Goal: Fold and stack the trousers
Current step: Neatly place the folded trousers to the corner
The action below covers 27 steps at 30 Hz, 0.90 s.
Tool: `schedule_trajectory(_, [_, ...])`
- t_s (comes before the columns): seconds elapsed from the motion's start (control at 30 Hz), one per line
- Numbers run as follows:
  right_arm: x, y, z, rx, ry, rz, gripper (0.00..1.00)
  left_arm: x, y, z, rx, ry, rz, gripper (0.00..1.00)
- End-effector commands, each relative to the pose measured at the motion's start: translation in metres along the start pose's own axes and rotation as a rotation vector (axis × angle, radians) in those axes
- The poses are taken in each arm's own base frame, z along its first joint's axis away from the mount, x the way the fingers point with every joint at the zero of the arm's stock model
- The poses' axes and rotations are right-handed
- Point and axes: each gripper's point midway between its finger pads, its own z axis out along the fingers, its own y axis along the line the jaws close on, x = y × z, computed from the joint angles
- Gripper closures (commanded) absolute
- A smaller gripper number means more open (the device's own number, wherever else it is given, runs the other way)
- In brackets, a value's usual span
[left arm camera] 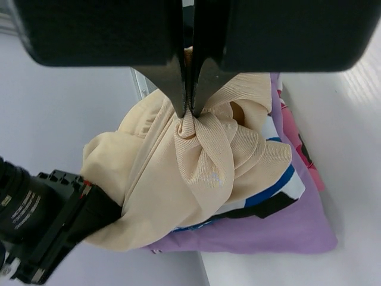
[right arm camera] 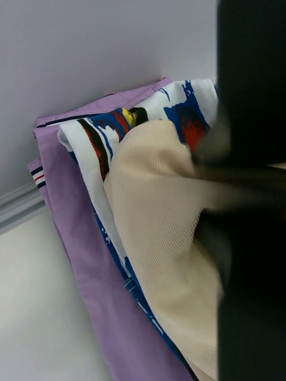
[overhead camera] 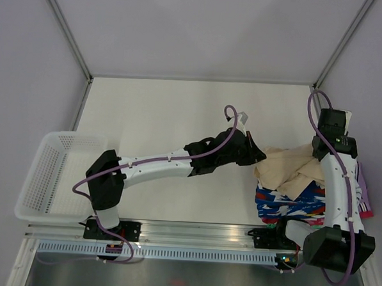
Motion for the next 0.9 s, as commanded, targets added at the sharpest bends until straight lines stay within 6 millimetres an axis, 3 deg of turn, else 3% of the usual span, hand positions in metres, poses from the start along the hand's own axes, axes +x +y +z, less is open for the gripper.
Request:
schedule_trajectory(0.0, [-0.012, -0.027, 0.006, 0.157, -0.030, 0.051, 0.48, -0.008, -0.006, -0.015, 0.003, -0.018, 0.045, 0.98])
schedule_trajectory(0.07, [-0.012, -0.030, 0.000, 0.162, -0.024, 0.076, 0.05, -0.008, -0.005, -0.013, -0.006, -0.013, 0.095, 0.97])
schedule_trajectory(0.1, [-0.023, -0.035, -0.010, 0.164, -0.056, 0.106, 0.02, -0.012, -0.018, -0.014, 0.024, -0.007, 0.114, 0.91])
schedule_trajectory(0.13, [-0.027, -0.038, -0.017, 0.159, -0.067, 0.116, 0.02, -0.006, -0.012, -0.011, 0.006, 0.029, 0.162, 0.63])
schedule_trajectory(0.17, [-0.035, -0.041, -0.027, 0.145, -0.096, 0.145, 0.02, -0.008, -0.028, -0.013, 0.045, 0.048, 0.178, 0.46])
schedule_trajectory(0.2, [-0.055, -0.047, -0.046, 0.117, -0.153, 0.186, 0.02, -0.008, -0.029, -0.014, 0.043, 0.064, 0.199, 0.36])
schedule_trajectory(0.23, [-0.057, -0.048, -0.056, 0.091, -0.151, 0.189, 0.02, -0.009, -0.030, -0.019, 0.039, 0.073, 0.224, 0.26])
schedule_trajectory(0.33, [-0.085, -0.046, -0.092, -0.035, -0.233, 0.231, 0.02, -0.032, -0.034, -0.037, 0.039, 0.029, 0.324, 0.15])
schedule_trajectory(0.4, [-0.100, -0.035, -0.115, -0.163, -0.314, 0.268, 0.03, -0.061, -0.040, -0.058, 0.047, -0.019, 0.342, 0.06])
schedule_trajectory(0.5, [-0.111, -0.008, -0.135, -0.358, -0.387, 0.295, 0.02, -0.102, -0.029, -0.087, 0.026, -0.077, 0.390, 0.04])
schedule_trajectory(0.57, [-0.104, 0.016, -0.139, -0.491, -0.401, 0.278, 0.02, -0.130, -0.016, -0.109, 0.002, -0.123, 0.391, 0.02])
schedule_trajectory(0.63, [-0.113, 0.024, -0.141, -0.537, -0.456, 0.315, 0.02, -0.146, -0.004, -0.123, -0.009, -0.137, 0.404, 0.01])
schedule_trajectory(0.67, [-0.115, 0.023, -0.144, -0.545, -0.490, 0.332, 0.02, -0.164, 0.010, -0.131, -0.030, -0.161, 0.397, 0.01])
schedule_trajectory(0.8, [-0.141, 0.045, -0.163, -0.716, -0.576, 0.365, 0.02, -0.188, 0.045, -0.159, -0.078, -0.147, 0.420, 0.00])
schedule_trajectory(0.87, [-0.151, 0.058, -0.157, -0.757, -0.545, 0.333, 0.02, -0.208, 0.054, -0.167, -0.075, -0.154, 0.449, 0.00])
